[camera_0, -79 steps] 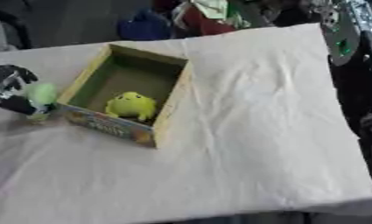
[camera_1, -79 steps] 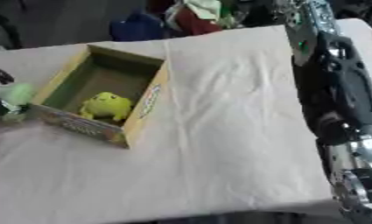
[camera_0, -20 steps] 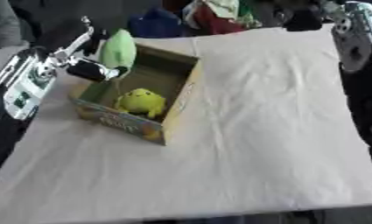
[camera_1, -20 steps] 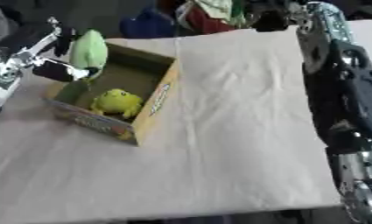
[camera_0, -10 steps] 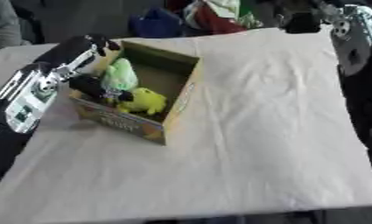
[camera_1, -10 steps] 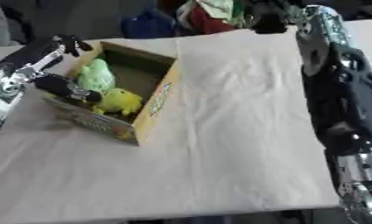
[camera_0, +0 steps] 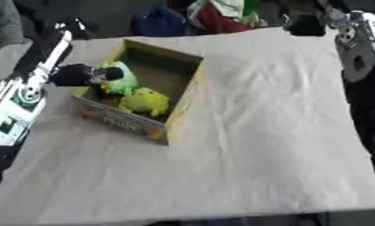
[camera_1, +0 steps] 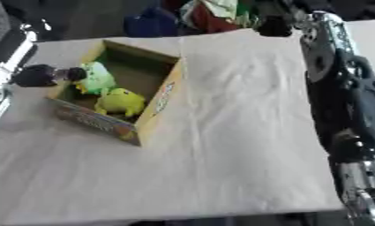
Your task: Pick up objects on the table and place them in the box.
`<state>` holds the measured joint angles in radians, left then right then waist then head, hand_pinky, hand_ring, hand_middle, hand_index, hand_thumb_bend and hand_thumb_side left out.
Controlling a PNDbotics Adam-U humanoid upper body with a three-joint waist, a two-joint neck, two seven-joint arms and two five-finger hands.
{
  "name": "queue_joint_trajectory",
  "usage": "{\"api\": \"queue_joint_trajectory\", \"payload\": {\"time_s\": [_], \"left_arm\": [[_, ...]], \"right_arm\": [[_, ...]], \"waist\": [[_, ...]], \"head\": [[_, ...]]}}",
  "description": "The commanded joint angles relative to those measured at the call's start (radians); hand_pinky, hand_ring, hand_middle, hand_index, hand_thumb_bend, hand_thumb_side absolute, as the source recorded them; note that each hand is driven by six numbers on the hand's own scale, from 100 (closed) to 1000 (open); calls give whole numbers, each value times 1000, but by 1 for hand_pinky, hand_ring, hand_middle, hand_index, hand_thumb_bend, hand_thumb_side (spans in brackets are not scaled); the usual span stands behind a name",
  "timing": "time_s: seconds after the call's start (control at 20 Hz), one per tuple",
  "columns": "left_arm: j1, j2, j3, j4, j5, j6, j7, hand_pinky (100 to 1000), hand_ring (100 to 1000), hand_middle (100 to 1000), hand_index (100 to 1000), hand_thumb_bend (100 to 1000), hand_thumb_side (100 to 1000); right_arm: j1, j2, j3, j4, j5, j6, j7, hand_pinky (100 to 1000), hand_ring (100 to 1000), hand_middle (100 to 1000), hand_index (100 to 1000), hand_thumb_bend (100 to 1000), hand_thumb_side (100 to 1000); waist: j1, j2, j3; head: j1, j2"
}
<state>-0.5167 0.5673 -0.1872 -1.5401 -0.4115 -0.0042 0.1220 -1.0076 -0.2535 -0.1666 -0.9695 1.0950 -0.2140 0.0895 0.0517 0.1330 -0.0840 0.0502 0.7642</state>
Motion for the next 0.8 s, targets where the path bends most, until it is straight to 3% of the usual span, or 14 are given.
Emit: {"api": "queue_joint_trajectory", "payload": {"time_s": [0.05, 0.4, 0.8], "left_arm": [[27, 37, 40, -82, 105, -4, 83, 820, 692, 712, 827, 1000, 910], [128, 37, 79, -149, 193, 9, 153, 805, 659, 681, 810, 1000, 977], [175, 22, 99, -161, 218, 18, 190, 802, 649, 673, 806, 1000, 981]], "right_arm": [[0, -43, -8, -58, -89, 9, -62, 661, 772, 681, 756, 100, 487], [53, -86, 5, -84, -212, -14, -102, 659, 768, 666, 749, 100, 547], [81, -102, 13, -101, -261, -25, -93, 657, 765, 663, 748, 100, 569]], "waist": [[-2, -12, 2], [1, -11, 3], [2, -16, 2]], "head": [[-2, 4], [-13, 0], [-22, -4]]}}
